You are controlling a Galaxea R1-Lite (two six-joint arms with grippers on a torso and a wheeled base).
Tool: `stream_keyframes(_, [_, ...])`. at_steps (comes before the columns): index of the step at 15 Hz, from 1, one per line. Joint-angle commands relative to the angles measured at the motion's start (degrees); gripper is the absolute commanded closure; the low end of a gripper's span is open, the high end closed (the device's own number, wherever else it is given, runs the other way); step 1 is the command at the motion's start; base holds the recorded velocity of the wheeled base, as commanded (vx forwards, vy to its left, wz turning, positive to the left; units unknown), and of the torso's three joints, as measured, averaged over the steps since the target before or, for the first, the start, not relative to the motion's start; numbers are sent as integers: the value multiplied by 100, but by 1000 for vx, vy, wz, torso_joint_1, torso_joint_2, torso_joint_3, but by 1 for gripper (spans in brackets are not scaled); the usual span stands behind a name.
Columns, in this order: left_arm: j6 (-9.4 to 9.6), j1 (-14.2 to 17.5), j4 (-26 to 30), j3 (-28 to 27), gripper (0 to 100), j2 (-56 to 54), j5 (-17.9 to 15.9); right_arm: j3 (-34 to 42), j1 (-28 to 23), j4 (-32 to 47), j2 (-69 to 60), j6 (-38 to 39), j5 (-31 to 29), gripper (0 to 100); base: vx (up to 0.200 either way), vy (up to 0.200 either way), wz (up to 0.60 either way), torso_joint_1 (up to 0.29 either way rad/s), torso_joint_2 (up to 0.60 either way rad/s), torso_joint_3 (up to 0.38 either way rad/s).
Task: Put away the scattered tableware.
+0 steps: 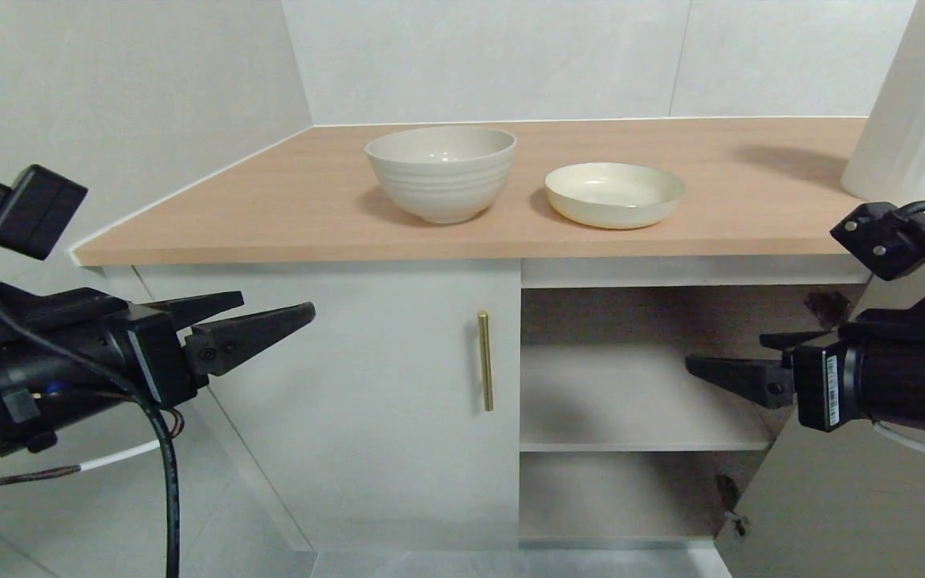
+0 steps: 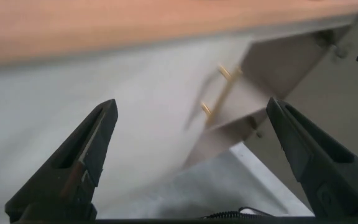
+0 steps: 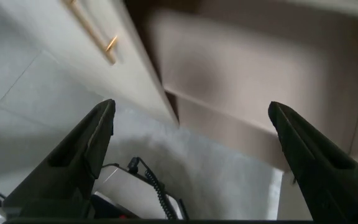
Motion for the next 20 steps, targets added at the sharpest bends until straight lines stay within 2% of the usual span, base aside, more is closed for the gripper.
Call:
stream_keyframes(1, [-3,-1,-1,6,0,13,1,10,1,-1,-11,-3,13,0,200,0,0,-7,2,-2])
stream_keyframes(2, [-3,-10,-1,6,0,4,-8,10,1,-1,-20,-30,13,0,200,0,0,2,2,2])
stream_keyframes(11, [-12,-89,52,-12,0,-277,10,19,19,17,-108,-30,31,0,0,0,0,2,-7,-2])
stream_keyframes(15, [-12,-142,148,-47,0,-374,1,89,27,25,-239,-197,224,0,0,0,0,52,-244,-245])
stream_keyframes(20, [-12,-142,148,-47,0,-321,1,124,27,25,-275,-232,233,0,0,0,0,170,-504,-297])
